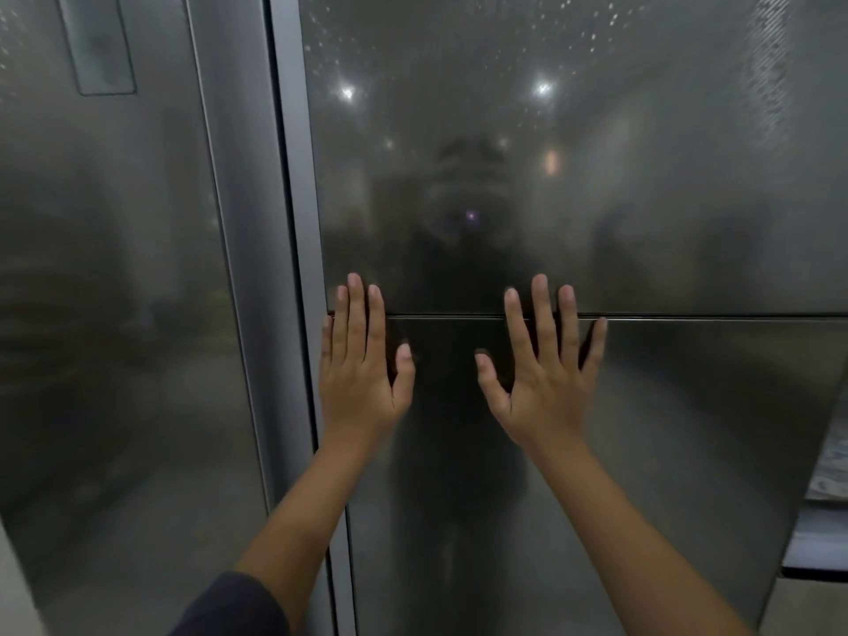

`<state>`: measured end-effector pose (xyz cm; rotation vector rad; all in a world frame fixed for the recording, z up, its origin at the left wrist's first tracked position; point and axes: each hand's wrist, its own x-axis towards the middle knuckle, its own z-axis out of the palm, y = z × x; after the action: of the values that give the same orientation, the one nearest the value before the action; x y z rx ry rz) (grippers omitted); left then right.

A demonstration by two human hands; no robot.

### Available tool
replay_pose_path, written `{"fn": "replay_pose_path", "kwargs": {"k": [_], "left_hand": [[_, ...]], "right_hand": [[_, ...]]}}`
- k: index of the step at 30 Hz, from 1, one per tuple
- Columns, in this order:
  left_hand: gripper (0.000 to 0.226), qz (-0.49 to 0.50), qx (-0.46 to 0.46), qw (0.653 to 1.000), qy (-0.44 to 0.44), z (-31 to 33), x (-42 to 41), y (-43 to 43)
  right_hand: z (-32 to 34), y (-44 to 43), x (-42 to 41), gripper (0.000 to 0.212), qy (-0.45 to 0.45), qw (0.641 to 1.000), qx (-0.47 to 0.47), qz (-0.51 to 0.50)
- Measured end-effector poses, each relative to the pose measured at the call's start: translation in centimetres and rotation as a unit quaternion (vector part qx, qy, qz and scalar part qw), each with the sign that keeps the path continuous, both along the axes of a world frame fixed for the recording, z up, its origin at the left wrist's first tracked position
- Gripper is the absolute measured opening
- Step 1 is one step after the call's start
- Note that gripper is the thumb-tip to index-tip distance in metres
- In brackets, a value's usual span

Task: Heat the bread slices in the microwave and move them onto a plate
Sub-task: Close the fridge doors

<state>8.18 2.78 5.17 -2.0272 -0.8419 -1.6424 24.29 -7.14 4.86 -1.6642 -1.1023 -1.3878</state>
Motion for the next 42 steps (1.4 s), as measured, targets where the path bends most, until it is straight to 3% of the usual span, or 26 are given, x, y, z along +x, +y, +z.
{"fn": "replay_pose_path", "kwargs": {"k": [6, 24, 29, 34, 42], "left_hand": [[0.065, -0.002, -0.017, 1.0, 0.012, 0.0, -0.2, -0.1], [0.072, -0.021, -0.137, 0.981, 0.133, -1.8, -3.9, -3.0], [0.066, -0.019, -0.178, 0.966, 0.187, -2.7, -6.2, -3.8], [0.058, 0.034, -0.185, 0.968, 0.168, -3.1, -11.1, -3.8], [0.056, 0.134, -0.202, 0.961, 0.13, -0.5, -25.5, -0.9]], "right_hand": [[0.1, -0.3, -0.7, 0.067, 0.032, 0.999, -0.005, 0.023], [-0.8, -4.0, -4.3, 0.085, 0.156, 0.972, -0.157, 0.084], [-1.7, -3.9, -6.6, 0.079, 0.183, 0.96, -0.177, 0.121], [-1.9, -2.5, -11.2, 0.064, 0.175, 0.944, -0.206, 0.191], [0.8, 2.8, -24.2, 0.059, 0.125, 0.913, -0.222, 0.319]]}}
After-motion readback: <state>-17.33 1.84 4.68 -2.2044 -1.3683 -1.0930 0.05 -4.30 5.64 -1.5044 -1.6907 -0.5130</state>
